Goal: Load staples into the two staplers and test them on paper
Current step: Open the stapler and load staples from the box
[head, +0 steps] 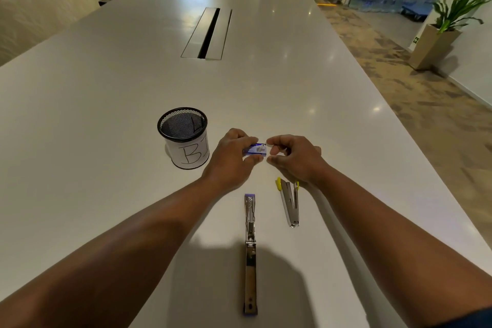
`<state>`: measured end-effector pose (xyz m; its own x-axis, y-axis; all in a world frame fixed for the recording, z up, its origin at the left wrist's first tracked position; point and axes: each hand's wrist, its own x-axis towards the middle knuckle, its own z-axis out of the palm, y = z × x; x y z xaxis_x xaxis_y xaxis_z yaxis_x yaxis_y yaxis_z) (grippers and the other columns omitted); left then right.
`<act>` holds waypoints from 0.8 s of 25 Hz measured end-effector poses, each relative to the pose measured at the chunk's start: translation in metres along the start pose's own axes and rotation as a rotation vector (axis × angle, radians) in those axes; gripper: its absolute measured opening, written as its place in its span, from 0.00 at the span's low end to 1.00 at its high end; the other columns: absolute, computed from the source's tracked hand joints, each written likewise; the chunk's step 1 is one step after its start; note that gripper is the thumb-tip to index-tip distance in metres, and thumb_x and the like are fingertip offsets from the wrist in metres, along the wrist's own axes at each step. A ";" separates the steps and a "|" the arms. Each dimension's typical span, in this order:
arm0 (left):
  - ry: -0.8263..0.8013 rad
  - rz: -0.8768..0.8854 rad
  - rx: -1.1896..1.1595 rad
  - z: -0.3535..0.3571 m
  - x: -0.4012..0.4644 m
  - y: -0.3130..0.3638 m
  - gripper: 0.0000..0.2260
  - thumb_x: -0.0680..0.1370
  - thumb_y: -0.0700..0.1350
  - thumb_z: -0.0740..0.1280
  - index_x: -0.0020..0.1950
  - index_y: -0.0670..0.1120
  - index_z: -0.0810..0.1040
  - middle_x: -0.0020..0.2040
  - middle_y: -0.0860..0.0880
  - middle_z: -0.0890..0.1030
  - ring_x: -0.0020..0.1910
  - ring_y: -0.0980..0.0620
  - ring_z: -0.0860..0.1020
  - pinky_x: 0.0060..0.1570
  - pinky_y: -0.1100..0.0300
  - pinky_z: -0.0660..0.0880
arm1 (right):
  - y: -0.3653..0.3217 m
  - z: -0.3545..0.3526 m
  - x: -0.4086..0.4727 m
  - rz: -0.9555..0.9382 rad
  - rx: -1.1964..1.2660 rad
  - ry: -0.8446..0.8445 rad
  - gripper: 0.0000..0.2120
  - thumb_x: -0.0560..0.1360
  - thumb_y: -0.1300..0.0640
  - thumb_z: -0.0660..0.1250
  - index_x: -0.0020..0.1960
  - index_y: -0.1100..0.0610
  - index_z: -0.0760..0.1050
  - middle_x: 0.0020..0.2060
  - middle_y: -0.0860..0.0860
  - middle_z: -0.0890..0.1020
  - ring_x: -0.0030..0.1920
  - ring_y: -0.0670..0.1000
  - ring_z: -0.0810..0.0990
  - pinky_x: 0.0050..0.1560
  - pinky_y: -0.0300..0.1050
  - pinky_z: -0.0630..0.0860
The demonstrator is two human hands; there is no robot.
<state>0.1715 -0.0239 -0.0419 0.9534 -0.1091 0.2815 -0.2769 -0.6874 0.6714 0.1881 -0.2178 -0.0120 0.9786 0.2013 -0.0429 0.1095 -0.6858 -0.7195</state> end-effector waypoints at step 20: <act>0.013 0.035 0.049 0.000 -0.001 0.001 0.11 0.77 0.45 0.73 0.59 0.47 0.83 0.49 0.53 0.78 0.48 0.55 0.75 0.46 0.67 0.68 | -0.002 -0.007 -0.006 -0.030 0.053 0.013 0.10 0.76 0.53 0.72 0.57 0.48 0.82 0.45 0.43 0.83 0.44 0.44 0.77 0.54 0.54 0.77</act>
<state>0.1700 -0.0244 -0.0414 0.9413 -0.1246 0.3138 -0.3040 -0.7174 0.6269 0.1830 -0.2227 -0.0053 0.9773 0.2117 -0.0116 0.1300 -0.6412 -0.7563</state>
